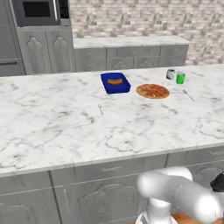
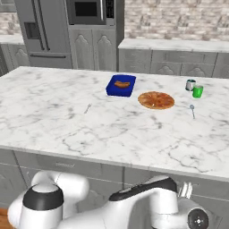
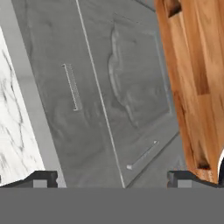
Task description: Take the pizza cutter from the drawer on the right and place it on the dining counter for cutting.
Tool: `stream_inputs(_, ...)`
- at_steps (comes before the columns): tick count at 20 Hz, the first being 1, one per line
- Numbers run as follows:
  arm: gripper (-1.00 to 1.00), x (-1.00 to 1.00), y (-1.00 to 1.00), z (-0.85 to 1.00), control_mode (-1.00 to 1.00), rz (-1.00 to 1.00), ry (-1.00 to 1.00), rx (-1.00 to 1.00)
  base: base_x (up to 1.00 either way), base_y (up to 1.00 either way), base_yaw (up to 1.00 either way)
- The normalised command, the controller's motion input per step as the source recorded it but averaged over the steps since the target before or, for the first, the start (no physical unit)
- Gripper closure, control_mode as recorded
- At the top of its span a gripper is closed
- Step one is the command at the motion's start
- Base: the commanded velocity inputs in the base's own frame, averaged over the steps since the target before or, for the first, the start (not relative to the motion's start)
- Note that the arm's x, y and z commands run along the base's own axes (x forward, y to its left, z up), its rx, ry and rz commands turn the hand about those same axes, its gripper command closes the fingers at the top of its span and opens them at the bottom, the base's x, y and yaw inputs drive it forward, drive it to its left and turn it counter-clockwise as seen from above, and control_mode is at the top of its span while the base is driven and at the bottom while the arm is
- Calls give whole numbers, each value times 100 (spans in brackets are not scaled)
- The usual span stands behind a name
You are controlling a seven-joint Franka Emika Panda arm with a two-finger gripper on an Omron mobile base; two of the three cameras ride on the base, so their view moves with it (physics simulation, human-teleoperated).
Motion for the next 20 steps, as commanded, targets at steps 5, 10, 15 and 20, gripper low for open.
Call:
stream_inputs(5,-100,43,-37,-37,-100,-6,-25,17,0,0,0)
stream_inputs(10,-100,45,-26,-33,-100,-3,-18,10,0,0,0)
stream_inputs(15,-100,46,-7,-30,-100,-1,-14,1,0,0,0)
stream_inputs(20,-100,44,-7,-33,-100,-1,-12,1,0,0,0)
